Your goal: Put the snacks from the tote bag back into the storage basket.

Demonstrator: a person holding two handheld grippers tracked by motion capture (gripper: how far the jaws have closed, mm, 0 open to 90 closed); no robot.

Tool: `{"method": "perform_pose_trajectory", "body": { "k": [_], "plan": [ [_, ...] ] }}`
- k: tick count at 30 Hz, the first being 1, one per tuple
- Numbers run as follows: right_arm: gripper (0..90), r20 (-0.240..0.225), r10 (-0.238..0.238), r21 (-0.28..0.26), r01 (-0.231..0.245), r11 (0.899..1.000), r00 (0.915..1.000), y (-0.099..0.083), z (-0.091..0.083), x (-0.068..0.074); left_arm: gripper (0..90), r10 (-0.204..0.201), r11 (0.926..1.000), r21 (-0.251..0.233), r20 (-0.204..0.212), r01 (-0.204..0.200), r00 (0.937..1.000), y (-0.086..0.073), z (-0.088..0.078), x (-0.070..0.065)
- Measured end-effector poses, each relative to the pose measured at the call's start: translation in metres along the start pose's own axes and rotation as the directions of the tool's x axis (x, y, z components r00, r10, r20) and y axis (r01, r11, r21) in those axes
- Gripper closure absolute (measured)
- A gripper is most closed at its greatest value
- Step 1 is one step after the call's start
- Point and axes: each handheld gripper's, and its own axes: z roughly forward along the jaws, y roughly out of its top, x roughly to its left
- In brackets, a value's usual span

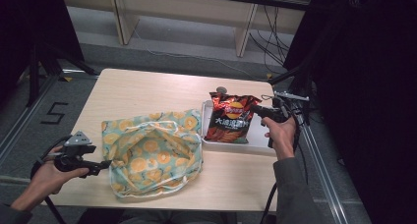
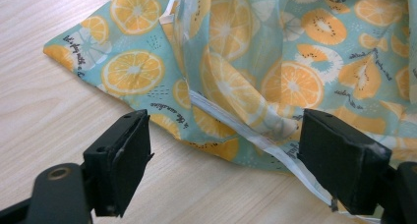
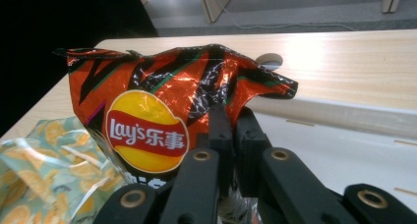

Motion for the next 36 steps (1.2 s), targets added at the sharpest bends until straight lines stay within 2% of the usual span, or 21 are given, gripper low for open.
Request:
{"method": "perform_pose_trajectory", "body": {
  "k": [1, 2, 5, 9, 12, 14, 15, 16, 17, 21, 22, 23, 25, 27, 28, 29, 31, 32, 34, 35, 36],
  "plan": [
    [88.3, 0.007, 0.041, 0.016, -0.041, 0.999, 0.9991, 0.002, 0.002, 0.002, 19.4, 0.0, 1.0, 0.0, 0.0, 0.0, 1.0, 0.0, 0.0, 0.0],
    [88.3, 0.018, 0.014, 0.004, -0.014, 1.0, 0.9997, 0.003, 0.005, 0.0, 19.4, -0.007, 0.9998, 0.02, 0.015, 0.007, 0.9999, 0.0, -0.001, 0.001],
    [88.1, 0.019, 0.043, 0.015, -0.043, 0.999, 0.9989, 0.005, 0.007, 0.0, 19.4, -0.005, 0.9998, 0.018, 0.008, 0.005, 1.0, 0.0, -0.001, 0.001],
    [88.1, 0.025, 0.049, 0.007, -0.049, 0.999, 0.9985, 0.007, 0.013, -0.004, 19.4, -0.004, 1.0, 0.002, -0.002, 0.004, 1.0, -0.001, 0.0, 0.002],
    [87.8, 0.034, 0.049, -0.001, -0.049, 0.999, 0.9982, 0.007, 0.016, -0.006, 19.4, -0.003, 1.0, 0.005, -0.003, 0.003, 1.0, -0.001, 0.0, 0.002],
    [87.8, 0.038, 0.023, -0.006, -0.023, 1.0, 0.999, 0.007, 0.017, -0.008, 19.4, -0.004, 1.0, 0.004, -0.003, 0.004, 1.0, -0.001, 0.0, 0.002],
    [87.6, 0.035, 0.067, -0.004, -0.067, 0.998, 0.9971, 0.007, 0.018, -0.006, 19.4, -0.005, 1.0, 0.003, -0.003, 0.005, 1.0, -0.001, 0.0, 0.002],
    [87.6, 0.036, 0.039, -0.014, -0.038, 0.999, 0.9986, 0.007, 0.02, -0.009, 19.4, -0.008, 0.9999, 0.009, -0.005, 0.009, 1.0, -0.001, 0.0, 0.002],
    [87.6, 0.037, 0.083, -0.008, -0.083, 0.997, 0.9959, 0.007, 0.02, -0.006, 19.4, -0.008, 0.9999, 0.009, -0.005, 0.009, 1.0, -0.001, 0.0, 0.002],
    [87.4, 0.047, 0.086, -0.018, -0.086, 0.996, 0.9951, 0.007, 0.024, -0.008, 19.1, -0.017, 0.9998, 0.004, -0.003, 0.017, 0.9998, -0.001, 0.0, 0.002],
    [87.3, 0.048, 0.05, -0.025, -0.049, 0.999, 0.9976, 0.007, 0.025, -0.012, 19.1, -0.016, 0.9999, 0.004, -0.003, 0.017, 0.9999, -0.001, 0.0, 0.002],
    [87.3, 0.055, 0.079, -0.022, -0.078, 0.997, 0.9954, 0.007, 0.026, -0.01, 19.1, -0.016, 0.9999, 0.005, -0.003, 0.016, 0.9999, -0.001, 0.0, 0.002],
    [87.0, 0.065, 0.059, -0.023, -0.058, 0.998, 0.9961, 0.008, 0.028, -0.012, 19.1, -0.005, 1.0, 0.006, -0.008, 0.005, 1.0, -0.001, 0.0, 0.003],
    [86.8, 0.065, 0.085, -0.023, -0.084, 0.996, 0.9942, 0.008, 0.029, -0.011, 19.1, -0.006, 1.0, 0.002, -0.009, 0.006, 0.9999, -0.001, 0.0, 0.003],
    [86.7, 0.074, 0.062, -0.024, -0.06, 0.998, 0.9953, 0.008, 0.03, -0.013, 19.1, -0.007, 1.0, 0.002, -0.009, 0.007, 0.9999, -0.001, 0.0, 0.003],
    [86.7, 0.064, 0.08, -0.021, -0.079, 0.997, 0.9948, 0.008, 0.03, -0.013, 19.1, -0.006, 0.9999, 0.008, -0.002, 0.006, 1.0, -0.001, 0.0, 0.003],
    [86.6, 0.074, 0.077, -0.022, -0.075, 0.997, 0.9943, 0.008, 0.032, -0.013, 19.1, -0.007, 1.0, 0.006, -0.003, 0.007, 1.0, -0.001, 0.0, 0.003],
    [86.0, 0.069, 0.109, -0.014, -0.109, 0.994, 0.9916, 0.008, 0.032, -0.012, 19.1, -0.007, 0.9999, 0.008, -0.014, 0.007, 0.9999, -0.001, 0.0, 0.002],
    [85.8, 0.072, 0.106, -0.023, -0.104, 0.994, 0.9918, 0.008, 0.034, -0.013, 19.1, -0.008, 0.9999, 0.011, -0.001, 0.008, 1.0, -0.001, 0.001, 0.003],
    [85.4, 0.078, 0.131, -0.015, -0.13, 0.991, 0.9883, 0.008, 0.035, -0.012, 19.1, -0.005, 0.9999, 0.012, -0.011, 0.005, 0.9999, -0.001, 0.001, 0.002],
    [85.1, 0.076, 0.087, -0.022, -0.085, 0.996, 0.9934, 0.008, 0.036, -0.016, 19.1, -0.003, 0.9999, 0.013, -0.012, 0.004, 0.9999, 0.0, 0.0, 0.002]
  ]
}}
